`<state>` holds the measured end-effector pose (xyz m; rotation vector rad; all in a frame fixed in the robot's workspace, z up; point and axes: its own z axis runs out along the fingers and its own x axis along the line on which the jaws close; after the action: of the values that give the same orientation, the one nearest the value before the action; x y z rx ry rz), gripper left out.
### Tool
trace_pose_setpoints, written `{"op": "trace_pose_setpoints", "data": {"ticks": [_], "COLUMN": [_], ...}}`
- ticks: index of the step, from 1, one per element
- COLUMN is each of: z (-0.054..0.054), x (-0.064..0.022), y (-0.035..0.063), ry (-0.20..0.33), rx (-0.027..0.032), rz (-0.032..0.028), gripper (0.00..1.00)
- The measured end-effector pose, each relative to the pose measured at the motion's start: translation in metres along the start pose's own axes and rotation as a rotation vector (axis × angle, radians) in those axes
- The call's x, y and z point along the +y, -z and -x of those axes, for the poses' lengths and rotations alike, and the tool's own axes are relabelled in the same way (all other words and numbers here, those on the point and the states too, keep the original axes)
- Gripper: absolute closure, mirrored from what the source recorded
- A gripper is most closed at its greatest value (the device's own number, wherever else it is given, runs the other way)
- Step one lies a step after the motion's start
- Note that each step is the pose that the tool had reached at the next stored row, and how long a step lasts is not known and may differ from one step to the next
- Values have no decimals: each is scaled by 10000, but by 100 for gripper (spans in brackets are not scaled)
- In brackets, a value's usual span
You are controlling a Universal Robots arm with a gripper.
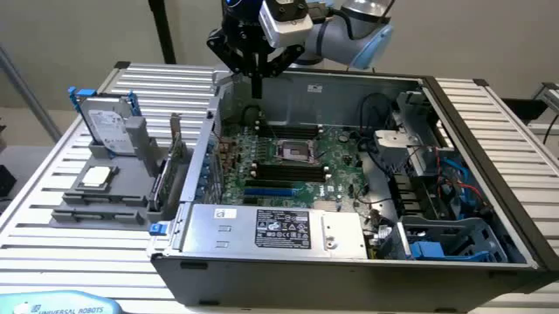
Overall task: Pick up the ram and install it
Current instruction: 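Reach for the ram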
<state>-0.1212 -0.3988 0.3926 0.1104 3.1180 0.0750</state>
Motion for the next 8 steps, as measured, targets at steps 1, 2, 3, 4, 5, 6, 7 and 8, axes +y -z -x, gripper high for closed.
{"op": "trace_pose_setpoints", "data": {"ticks": [1, 2, 3, 4, 5, 6, 7, 8], "z": [0, 0, 0, 0, 0, 0, 0, 0], "x": [0, 0, 0, 0, 0, 0, 0, 0], "y": [0, 0, 0, 0, 0, 0, 0, 0], "ry": [0, 0, 0, 0, 0, 0, 0, 0], "rx": [0, 0, 0, 0, 0, 0, 0, 0], "rz": [1, 1, 0, 0, 0, 1, 0, 0], "gripper": [89, 89, 89, 89, 89, 89, 89, 89]}}
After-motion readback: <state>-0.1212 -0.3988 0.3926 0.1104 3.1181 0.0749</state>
